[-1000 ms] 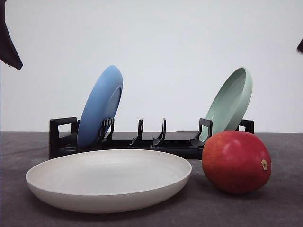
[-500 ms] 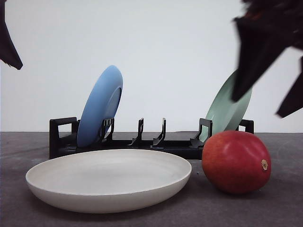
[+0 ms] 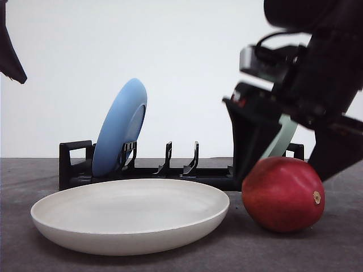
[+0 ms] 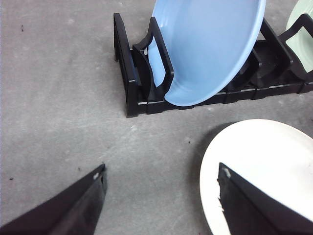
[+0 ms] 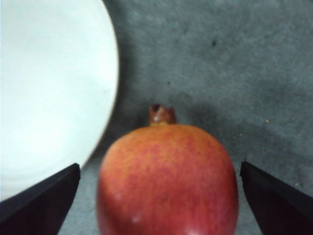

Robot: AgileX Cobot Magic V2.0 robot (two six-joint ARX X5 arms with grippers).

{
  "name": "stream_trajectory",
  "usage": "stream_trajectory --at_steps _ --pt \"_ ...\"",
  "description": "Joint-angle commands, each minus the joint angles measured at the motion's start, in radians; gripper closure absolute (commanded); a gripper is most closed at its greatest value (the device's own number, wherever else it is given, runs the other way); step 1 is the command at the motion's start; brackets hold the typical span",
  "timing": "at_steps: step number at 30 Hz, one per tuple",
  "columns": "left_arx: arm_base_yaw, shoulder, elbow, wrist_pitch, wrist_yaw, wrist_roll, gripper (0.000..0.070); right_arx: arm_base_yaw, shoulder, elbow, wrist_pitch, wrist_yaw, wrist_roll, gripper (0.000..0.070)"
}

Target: Place pomegranate in white plate

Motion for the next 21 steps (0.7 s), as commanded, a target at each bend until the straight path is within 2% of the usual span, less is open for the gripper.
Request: stream_trajectory --at_steps 1,5,7,9,15,21 --pt "-0.001 0.006 0.015 0.006 0.004 -0.002 0.0270 0.010 0.028 0.015 0.003 0.004 -0.010 0.0045" --pt "-0.001 0.006 0.015 0.006 0.004 -0.002 0.0271 0.010 0.043 0.016 -0.012 0.003 -0.005 0.0158" --pt "-0.001 0.006 0.015 0.006 0.004 -0.002 0.0271 0.009 0.040 0.024 -0.029 -0.004 -0.004 0.0163" --pt "-0.001 0.006 0.015 0.006 0.004 -0.002 0.0271 0.005 0.040 0.062 -0.098 -0.003 -0.013 0.0163" --pt "-0.001 0.006 0.015 0.006 0.004 -0.002 0.0270 0.004 0.049 0.254 -0.309 -0.004 -0.128 0.0163" --pt "-0.001 0.006 0.015 0.007 0.004 -0.002 0.0271 0.084 0.122 0.404 -0.342 -0.004 -0.206 0.0163"
